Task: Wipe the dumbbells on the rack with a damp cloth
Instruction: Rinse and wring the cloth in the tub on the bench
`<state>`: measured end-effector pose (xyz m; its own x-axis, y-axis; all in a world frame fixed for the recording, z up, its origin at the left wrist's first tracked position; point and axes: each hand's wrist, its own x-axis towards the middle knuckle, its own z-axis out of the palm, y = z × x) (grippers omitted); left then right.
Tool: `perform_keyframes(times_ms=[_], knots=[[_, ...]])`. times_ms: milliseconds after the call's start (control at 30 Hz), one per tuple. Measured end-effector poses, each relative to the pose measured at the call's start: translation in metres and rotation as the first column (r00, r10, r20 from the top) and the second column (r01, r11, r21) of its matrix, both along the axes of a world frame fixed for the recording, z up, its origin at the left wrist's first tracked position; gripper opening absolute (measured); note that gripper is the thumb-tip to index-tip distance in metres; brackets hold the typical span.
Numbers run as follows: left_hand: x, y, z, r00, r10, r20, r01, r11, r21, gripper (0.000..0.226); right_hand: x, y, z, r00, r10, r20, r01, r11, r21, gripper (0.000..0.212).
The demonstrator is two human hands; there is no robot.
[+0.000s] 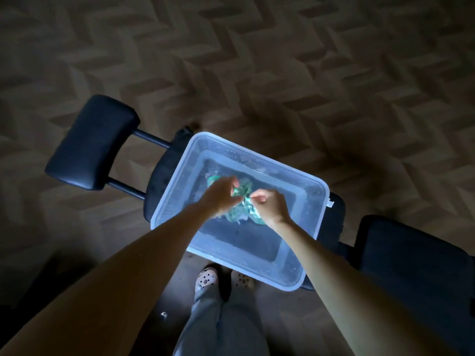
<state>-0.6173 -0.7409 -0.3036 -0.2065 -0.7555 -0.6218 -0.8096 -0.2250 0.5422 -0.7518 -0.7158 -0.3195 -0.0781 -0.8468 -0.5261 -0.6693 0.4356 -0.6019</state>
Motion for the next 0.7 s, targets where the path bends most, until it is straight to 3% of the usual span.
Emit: perform_keyframes(times_ms=[167,267,333,433,500,600,700], knots=[[0.001,-0.007,-0.045,0.956,-0.215,0.198,0.203,0.976,0.082,0.037,-0.005,-0.001,-0.041,0.943,0.262,-0.204,-0.229,0.958,0.17,0.031],[0.005,-0.009,-0.054,0.92,-0.262,0.29,0.236,0.964,0.119,0.036,-0.006,-0.006,-0.045,0.951,0.125,-0.283,-0.07,0.978,0.195,0.031],[0.005,-0.011,-0.049,0.919,-0.257,0.3,0.245,0.966,0.077,0.027,-0.003,-0.011,-0.043,0.989,-0.037,-0.144,0.067,0.976,0.207,0.026],[0.008,-0.016,-0.033,0.947,-0.138,0.29,0.197,0.963,-0.185,0.01,0.0,-0.015,-0.036,0.98,-0.175,0.094,0.157,0.972,0.176,0.008],[0.011,-0.015,-0.028,0.98,-0.115,0.164,0.154,0.956,-0.249,0.016,-0.004,-0.015,-0.031,0.957,-0.237,0.169,0.214,0.966,0.147,0.009],[0.009,-0.007,-0.021,0.958,-0.279,0.062,0.281,0.959,-0.033,0.011,-0.01,-0.014,-0.023,0.928,-0.314,0.2,0.294,0.948,0.126,0.012],[0.007,-0.003,-0.017,0.853,-0.487,0.188,0.456,0.87,0.187,0.036,-0.016,-0.007,-0.017,0.981,-0.112,0.158,0.07,0.966,0.248,0.021]])
